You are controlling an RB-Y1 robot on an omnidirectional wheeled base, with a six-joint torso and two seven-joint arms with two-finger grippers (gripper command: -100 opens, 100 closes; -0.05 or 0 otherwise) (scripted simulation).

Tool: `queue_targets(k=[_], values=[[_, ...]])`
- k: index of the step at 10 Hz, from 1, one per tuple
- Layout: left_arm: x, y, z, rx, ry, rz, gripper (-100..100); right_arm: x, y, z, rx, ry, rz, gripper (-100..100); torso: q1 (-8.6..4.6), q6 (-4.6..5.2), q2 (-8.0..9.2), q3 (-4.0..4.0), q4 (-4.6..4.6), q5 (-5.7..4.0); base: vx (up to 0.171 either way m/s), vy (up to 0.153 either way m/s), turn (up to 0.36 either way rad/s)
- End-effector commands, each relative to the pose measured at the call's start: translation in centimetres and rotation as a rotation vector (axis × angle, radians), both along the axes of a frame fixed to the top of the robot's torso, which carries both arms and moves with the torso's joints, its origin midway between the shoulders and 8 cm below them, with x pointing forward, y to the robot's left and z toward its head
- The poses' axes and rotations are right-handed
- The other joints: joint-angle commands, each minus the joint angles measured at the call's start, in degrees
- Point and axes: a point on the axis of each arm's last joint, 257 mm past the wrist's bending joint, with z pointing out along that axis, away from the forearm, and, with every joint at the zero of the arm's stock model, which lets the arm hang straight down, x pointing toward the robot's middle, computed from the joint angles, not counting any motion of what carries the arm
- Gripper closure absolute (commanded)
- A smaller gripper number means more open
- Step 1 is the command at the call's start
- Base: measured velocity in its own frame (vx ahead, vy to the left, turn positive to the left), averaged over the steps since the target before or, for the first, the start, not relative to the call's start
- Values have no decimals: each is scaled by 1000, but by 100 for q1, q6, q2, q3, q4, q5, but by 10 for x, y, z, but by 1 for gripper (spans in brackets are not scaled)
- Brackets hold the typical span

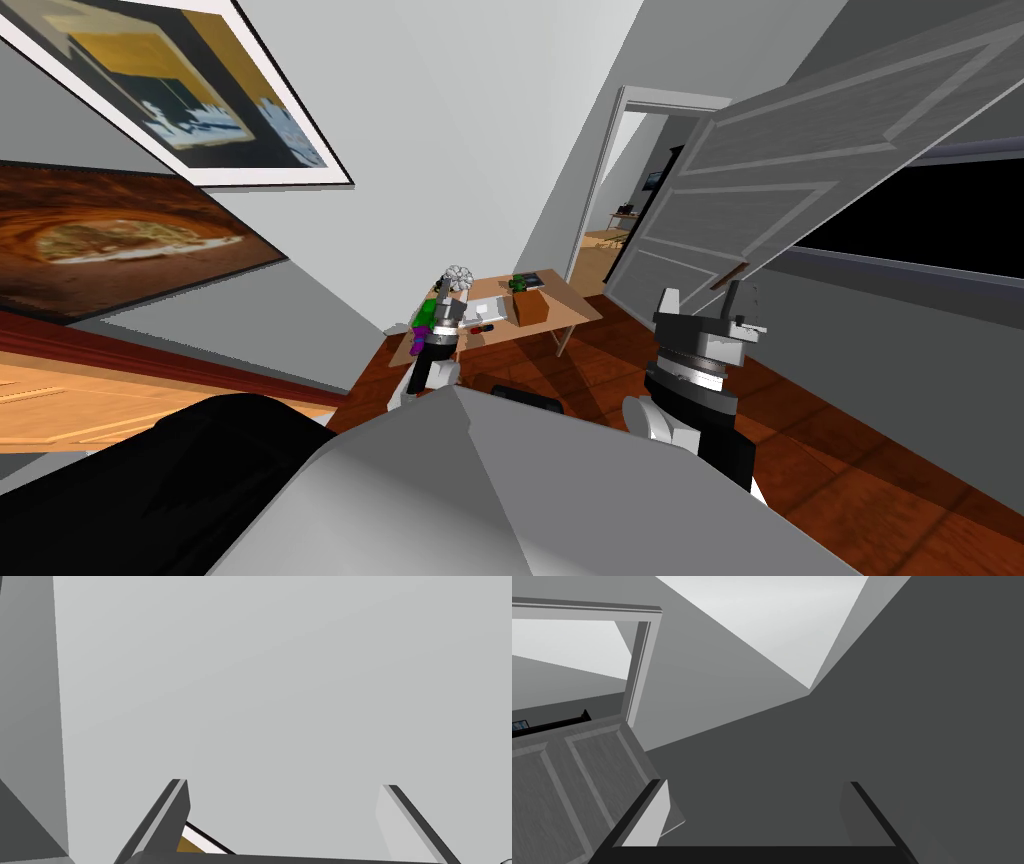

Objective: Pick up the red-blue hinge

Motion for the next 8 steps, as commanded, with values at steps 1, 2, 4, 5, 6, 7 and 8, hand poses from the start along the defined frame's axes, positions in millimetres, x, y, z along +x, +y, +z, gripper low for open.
queue_targets(k=[1, 2, 4, 5, 6, 7, 8], values=[[15, 5, -20, 10, 66, -4, -100, 0, 0, 0, 0, 0, 0, 0, 0, 0, 0, 0, 0, 0, 4, -42, 0], [18, 6, -25, 9, 87, -2, -100, 0, 0, 0, 0, 0, 0, 0, -3, 1, 0, 0, 0, -1, 3, -35, 0], [28, 11, -41, 14, 147, 0, -100, 0, 0, 0, 0, 0, 0, 0, -2, 0, 1, 1, 0, -1, 6, -30, 1], [36, 17, -54, 20, 190, 2, -100, 0, 0, 0, 0, 0, 0, 0, 0, 0, 0, 0, 0, 0, 8, -31, -1], [38, 17, -59, 18, 211, 4, -100, 0, 0, 0, 0, 0, 0, 0, 0, 1, -2, -1, 0, 0, 6, -28, -1], [45, 24, -71, 24, 247, 8, -100, 0, 0, 0, 0, 0, 0, 0, 0, 0, 0, 0, 0, 0, 5, -35, 1], [47, 25, -76, 22, 270, 11, -100, 0, 0, 0, 0, 0, 0, 0, -2, 0, 0, 0, 0, -1, 8, -30, 1]])
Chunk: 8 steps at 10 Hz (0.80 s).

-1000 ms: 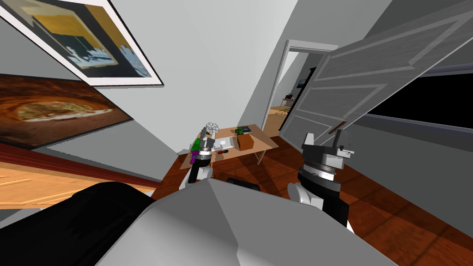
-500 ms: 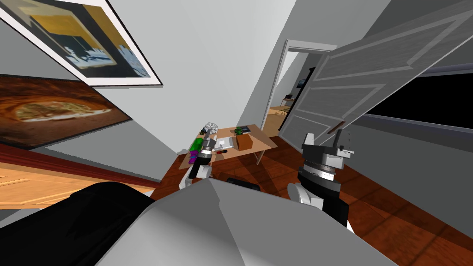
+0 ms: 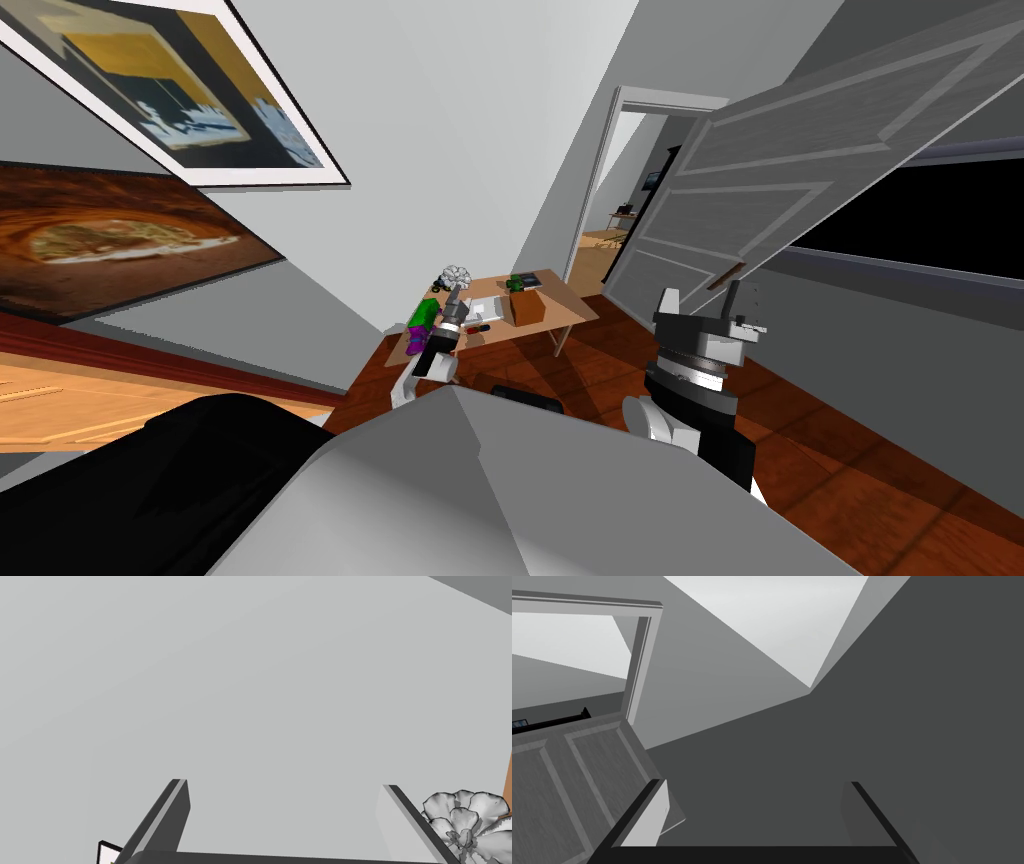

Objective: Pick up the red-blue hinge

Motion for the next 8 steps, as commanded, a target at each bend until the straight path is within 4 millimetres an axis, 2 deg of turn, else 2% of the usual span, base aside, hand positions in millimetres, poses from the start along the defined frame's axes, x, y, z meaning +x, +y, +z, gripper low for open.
queue_targets(k=[1, 2, 5, 8], values=[[3, 2, -5, -1, 26, 3, -100, 0, 0, 0, 0, 0, 0, 0, 0, 0, 0, 0, 0, 0, 5, -13, 2], [10, 10, -20, 5, 76, 11, -100, 0, 0, 0, 0, 0, 0, 0, 5, 0, 1, 0, 0, 1, 2, -24, -2], [18, 20, -44, 7, 158, 27, -100, 0, 0, 0, 0, 0, 0, 0, -2, 0, -3, -2, -1, 0, 12, -34, 2], [30, 41, -74, 14, 262, 56, -100, 0, 0, 0, 0, 0, 0, 0, 1, 0, 0, 0, 0, 0, 6, -33, 1]])
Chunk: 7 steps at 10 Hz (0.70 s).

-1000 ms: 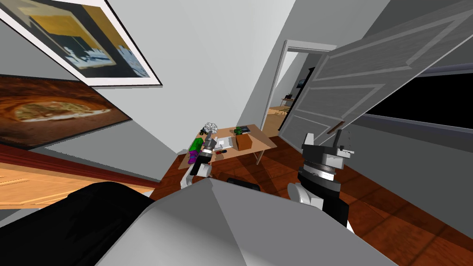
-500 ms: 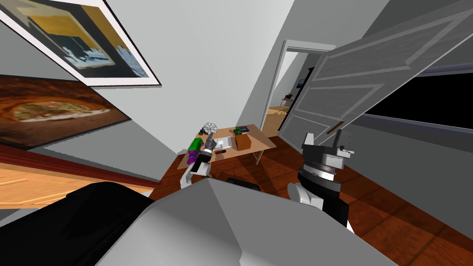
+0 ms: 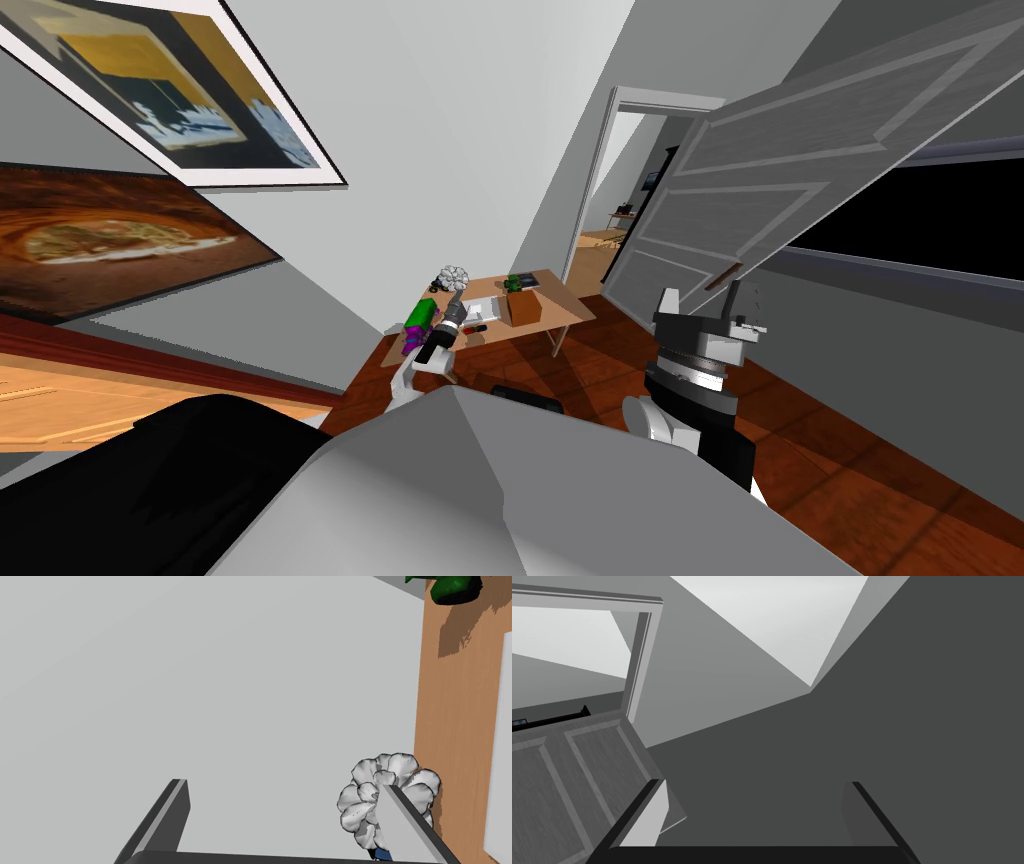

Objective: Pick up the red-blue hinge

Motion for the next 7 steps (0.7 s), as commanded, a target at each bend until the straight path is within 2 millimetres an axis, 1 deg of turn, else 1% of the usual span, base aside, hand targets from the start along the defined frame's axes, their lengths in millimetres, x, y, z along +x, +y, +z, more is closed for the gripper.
queue_targets(k=[1, 2, 3, 4, 5, 6, 7], values=[[3, 5, -17, -2, 57, 15, -100, 0, 0, 0, 0, 0, 0, 0, 0, 0, 0, 0, 0, 0, 11, -27, 3], [3, 6, -19, -3, 63, 16, -100, 0, 0, 0, 0, 0, 0, 0, 1, 0, 0, 0, 0, 0, 3, -14, 0], [7, 17, -31, 1, 104, 32, -100, 0, 0, 0, 0, 0, 0, 0, 4, 0, 3, 2, 1, 0, 2, -24, 1], [6, 18, -38, -2, 129, 38, -100, 0, 0, 0, 0, 0, 0, 0, 2, 0, 4, 2, 1, 1, 9, -25, 2], [10, 29, -50, 1, 168, 55, -100, 0, 0, 0, 0, 0, 0, 0, 2, 0, 2, 1, 1, 0, 18, -34, 4], [9, 31, -57, -2, 195, 62, -100, 0, 0, 0, 0, 0, 0, 0, 0, 0, -2, -1, 0, 0, 15, -28, 3], [12, 42, -68, 0, 233, 80, -100, 0, 0, 0, 0, 0, 0, 0, 0, 0, -2, -1, -1, 0, 10, -27, 3]])
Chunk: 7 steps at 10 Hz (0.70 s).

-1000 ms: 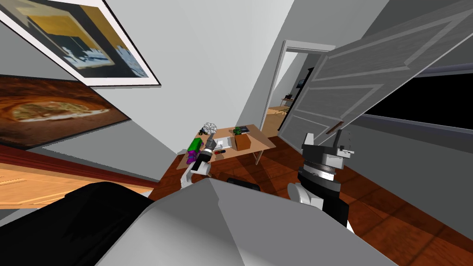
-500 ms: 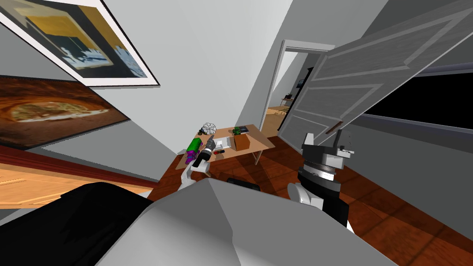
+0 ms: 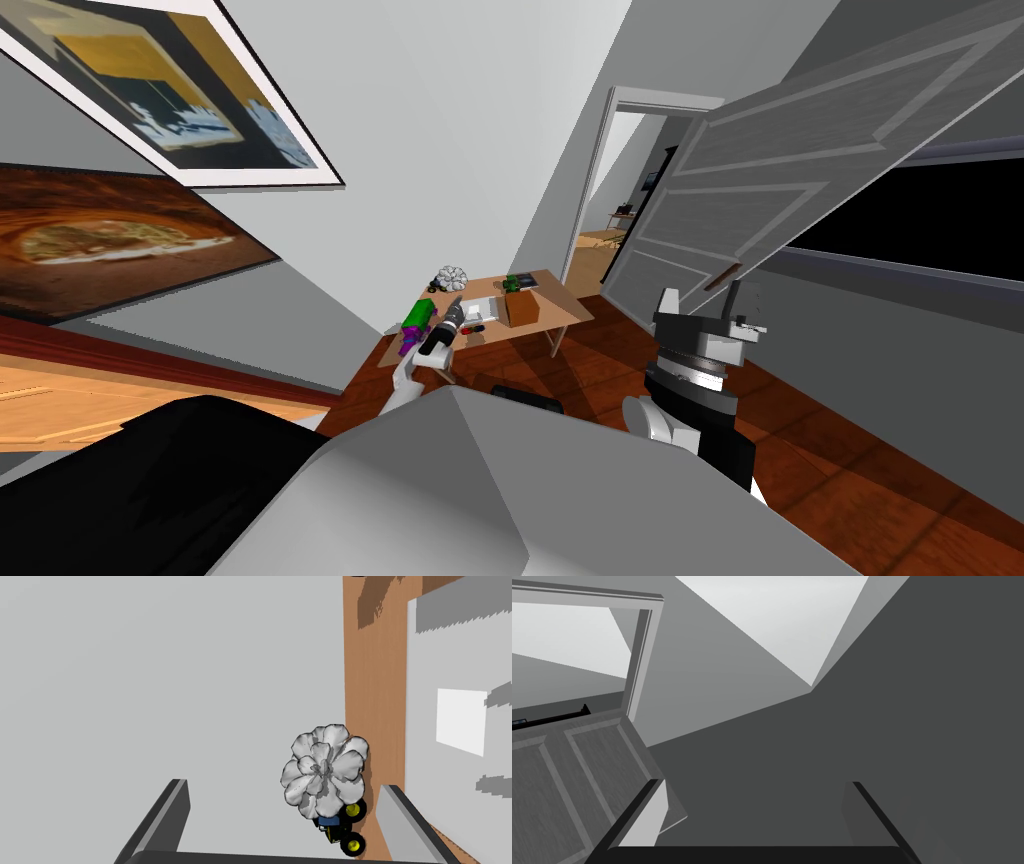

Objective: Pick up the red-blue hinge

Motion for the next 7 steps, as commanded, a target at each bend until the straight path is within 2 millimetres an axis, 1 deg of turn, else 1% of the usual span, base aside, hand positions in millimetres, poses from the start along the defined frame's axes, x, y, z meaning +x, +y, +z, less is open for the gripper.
queue_targets(k=[1, 2, 3, 4, 5, 6, 7], values=[[0, 7, -12, -2, 49, 18, -100, 0, 0, 0, 0, 0, 0, 0, 0, 0, 0, 0, 0, 0, 10, -22, 3], [0, 8, -14, -3, 55, 19, -100, 0, 0, 0, 0, 0, 0, 0, 2, 0, 1, 1, 0, 0, 7, -9, 1], [1, 19, -28, -3, 103, 41, -100, 0, 0, 0, 0, 0, 0, 0, 5, 0, 2, 2, 1, 1, 15, -14, 4], [0, 20, -32, -5, 119, 46, -100, 0, 0, 0, 0, 0, 0, 0, 5, 0, 0, 0, 0, 1, 14, -17, 3], [1, 30, -44, -6, 158, 66, -100, 0, 0, 0, 0, 0, 0, 0, 5, 0, 0, 0, 0, 0, 18, -17, 7], [-1, 32, -49, -9, 181, 72, -100, 0, 0, 0, 0, 0, 0, 0, 4, 0, -2, -1, 0, 0, 17, -15, 3], [-1, 41, -63, -11, 226, 93, -100, 0, 0, 0, 0, 0, 0, 0, 4, 0, -1, -1, 0, 1, 20, -15, 7]])
